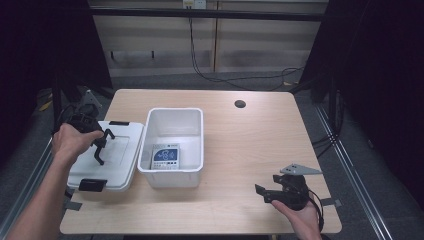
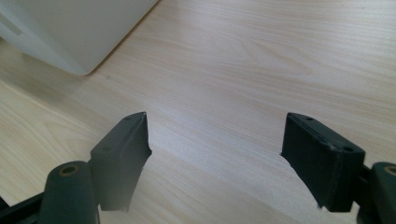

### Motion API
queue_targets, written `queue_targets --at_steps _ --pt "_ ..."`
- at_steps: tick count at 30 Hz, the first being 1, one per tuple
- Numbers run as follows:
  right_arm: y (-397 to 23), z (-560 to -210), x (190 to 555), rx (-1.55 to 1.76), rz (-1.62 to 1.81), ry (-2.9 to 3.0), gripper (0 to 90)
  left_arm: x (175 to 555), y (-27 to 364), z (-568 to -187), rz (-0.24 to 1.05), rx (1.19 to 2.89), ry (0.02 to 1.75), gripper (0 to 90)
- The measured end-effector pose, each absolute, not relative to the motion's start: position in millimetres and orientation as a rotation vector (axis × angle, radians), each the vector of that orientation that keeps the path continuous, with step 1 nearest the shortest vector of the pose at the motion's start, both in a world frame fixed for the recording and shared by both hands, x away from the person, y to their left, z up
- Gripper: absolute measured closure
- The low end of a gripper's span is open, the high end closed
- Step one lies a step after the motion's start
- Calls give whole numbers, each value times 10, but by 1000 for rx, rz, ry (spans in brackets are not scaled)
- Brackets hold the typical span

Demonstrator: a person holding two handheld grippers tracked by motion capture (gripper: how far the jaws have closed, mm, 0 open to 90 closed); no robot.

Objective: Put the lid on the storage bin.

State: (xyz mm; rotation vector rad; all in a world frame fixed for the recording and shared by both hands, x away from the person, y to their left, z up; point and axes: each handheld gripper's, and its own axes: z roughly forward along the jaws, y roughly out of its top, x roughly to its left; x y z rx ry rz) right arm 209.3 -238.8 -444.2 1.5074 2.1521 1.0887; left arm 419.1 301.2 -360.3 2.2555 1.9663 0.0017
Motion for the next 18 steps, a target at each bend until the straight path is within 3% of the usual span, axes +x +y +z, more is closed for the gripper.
queue_targets --at_steps 18 --pt "-2394 -4445 2096 1508 1091 2151 226 4159 3056 -3410 16 2252 1959 851"
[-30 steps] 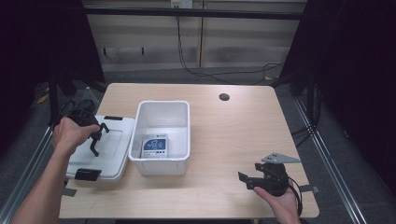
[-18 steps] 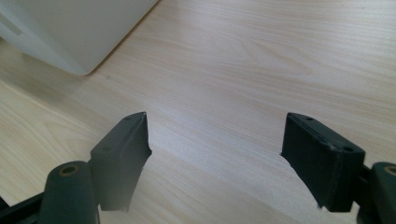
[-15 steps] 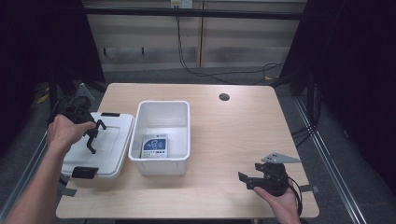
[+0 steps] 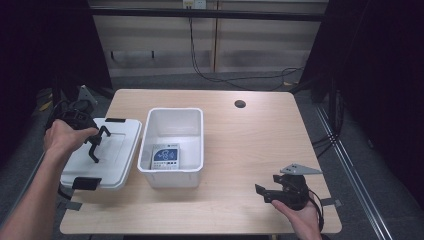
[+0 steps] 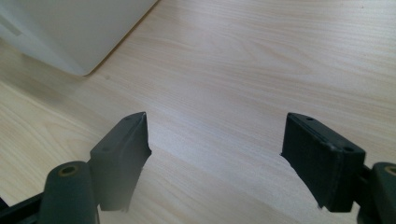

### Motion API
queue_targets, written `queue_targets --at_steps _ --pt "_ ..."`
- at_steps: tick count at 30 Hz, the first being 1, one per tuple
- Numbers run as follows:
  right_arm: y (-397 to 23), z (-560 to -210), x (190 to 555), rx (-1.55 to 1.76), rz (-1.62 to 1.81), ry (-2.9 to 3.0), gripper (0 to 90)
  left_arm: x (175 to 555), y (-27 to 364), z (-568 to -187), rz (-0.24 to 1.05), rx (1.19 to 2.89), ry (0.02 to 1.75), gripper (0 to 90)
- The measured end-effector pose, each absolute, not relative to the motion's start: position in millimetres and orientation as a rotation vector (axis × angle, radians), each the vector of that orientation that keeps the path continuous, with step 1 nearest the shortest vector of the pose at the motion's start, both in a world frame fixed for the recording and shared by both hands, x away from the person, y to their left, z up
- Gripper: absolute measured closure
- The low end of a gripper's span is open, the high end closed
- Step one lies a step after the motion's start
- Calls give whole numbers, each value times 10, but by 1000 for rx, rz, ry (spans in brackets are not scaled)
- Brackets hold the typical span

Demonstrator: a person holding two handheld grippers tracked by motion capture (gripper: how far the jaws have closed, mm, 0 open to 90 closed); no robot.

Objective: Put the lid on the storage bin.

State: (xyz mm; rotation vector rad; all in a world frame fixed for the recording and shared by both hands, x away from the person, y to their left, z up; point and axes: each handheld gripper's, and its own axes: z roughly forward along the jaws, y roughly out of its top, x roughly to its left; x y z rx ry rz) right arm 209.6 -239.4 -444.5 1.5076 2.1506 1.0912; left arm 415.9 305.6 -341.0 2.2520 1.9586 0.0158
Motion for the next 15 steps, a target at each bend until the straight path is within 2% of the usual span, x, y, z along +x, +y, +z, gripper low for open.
queue_targets --at_steps 15 --pt "-2388 -4443 2093 1507 1092 2154 220 4144 3047 -3233 15 2269 1942 851"
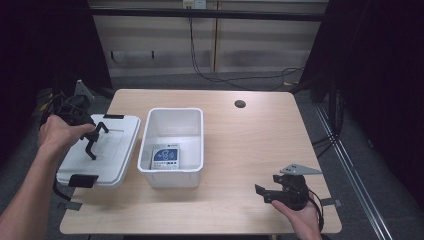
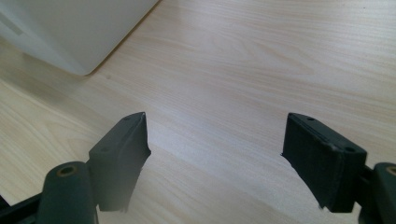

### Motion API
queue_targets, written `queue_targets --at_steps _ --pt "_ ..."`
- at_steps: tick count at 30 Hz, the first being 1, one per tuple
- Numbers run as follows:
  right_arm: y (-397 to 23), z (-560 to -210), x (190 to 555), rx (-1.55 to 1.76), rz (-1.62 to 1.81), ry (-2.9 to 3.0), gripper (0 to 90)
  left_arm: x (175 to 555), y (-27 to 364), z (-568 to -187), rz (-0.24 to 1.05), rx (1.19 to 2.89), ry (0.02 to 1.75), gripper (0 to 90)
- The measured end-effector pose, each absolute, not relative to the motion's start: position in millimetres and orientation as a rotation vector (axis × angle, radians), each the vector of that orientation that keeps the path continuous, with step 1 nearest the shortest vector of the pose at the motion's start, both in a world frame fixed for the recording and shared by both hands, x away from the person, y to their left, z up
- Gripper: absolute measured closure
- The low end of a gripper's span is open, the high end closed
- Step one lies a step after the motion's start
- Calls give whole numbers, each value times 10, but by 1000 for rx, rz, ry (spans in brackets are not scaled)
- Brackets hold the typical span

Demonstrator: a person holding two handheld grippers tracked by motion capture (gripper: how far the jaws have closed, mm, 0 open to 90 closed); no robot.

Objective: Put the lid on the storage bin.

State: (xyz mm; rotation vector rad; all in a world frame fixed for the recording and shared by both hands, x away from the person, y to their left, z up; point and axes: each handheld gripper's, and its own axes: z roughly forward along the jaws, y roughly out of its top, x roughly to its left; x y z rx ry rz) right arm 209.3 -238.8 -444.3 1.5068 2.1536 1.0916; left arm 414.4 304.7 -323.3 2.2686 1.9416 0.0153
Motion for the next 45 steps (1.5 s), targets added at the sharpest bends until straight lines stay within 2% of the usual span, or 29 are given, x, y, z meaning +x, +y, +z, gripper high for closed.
queue_targets --at_steps 28,45 --pt "-2375 -4454 2103 1494 1081 2171 192 4098 2964 -2816 24 2242 1915 851" --pt "-2361 -4457 2102 1495 1083 2186 171 4127 2682 -2658 -4 2192 1914 851"
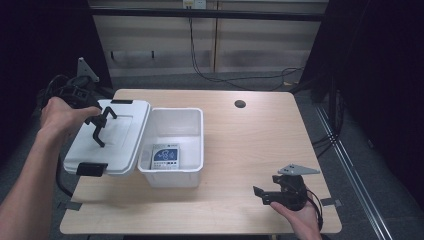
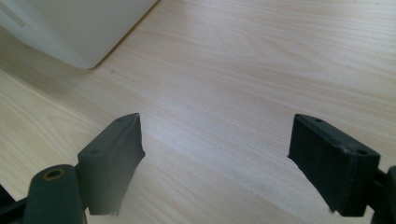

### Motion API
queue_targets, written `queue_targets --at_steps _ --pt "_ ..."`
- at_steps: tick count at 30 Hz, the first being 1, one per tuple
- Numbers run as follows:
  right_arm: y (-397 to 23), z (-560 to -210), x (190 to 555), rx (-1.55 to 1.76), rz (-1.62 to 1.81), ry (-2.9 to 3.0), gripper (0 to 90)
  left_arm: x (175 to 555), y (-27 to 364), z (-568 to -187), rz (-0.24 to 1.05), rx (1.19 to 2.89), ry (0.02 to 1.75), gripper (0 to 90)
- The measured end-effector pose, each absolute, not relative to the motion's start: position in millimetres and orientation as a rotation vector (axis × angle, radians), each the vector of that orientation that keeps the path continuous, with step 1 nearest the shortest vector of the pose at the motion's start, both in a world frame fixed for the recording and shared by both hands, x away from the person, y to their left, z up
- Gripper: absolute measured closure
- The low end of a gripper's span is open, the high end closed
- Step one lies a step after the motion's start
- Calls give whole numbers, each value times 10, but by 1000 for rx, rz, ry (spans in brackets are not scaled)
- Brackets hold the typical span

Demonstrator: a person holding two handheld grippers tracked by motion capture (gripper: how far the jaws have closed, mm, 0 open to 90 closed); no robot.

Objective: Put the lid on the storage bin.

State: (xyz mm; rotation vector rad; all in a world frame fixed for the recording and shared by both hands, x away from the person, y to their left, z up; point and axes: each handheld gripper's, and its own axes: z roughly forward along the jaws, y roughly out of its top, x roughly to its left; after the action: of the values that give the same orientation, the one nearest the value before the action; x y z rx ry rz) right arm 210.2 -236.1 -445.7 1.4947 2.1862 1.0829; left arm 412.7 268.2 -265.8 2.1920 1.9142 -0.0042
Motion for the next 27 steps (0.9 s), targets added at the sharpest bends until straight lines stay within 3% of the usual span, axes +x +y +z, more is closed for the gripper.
queue_targets --at_steps 27 --pt "-2374 -4456 2100 1502 1095 2186 170 4150 2034 -2635 -34 2126 2010 850"
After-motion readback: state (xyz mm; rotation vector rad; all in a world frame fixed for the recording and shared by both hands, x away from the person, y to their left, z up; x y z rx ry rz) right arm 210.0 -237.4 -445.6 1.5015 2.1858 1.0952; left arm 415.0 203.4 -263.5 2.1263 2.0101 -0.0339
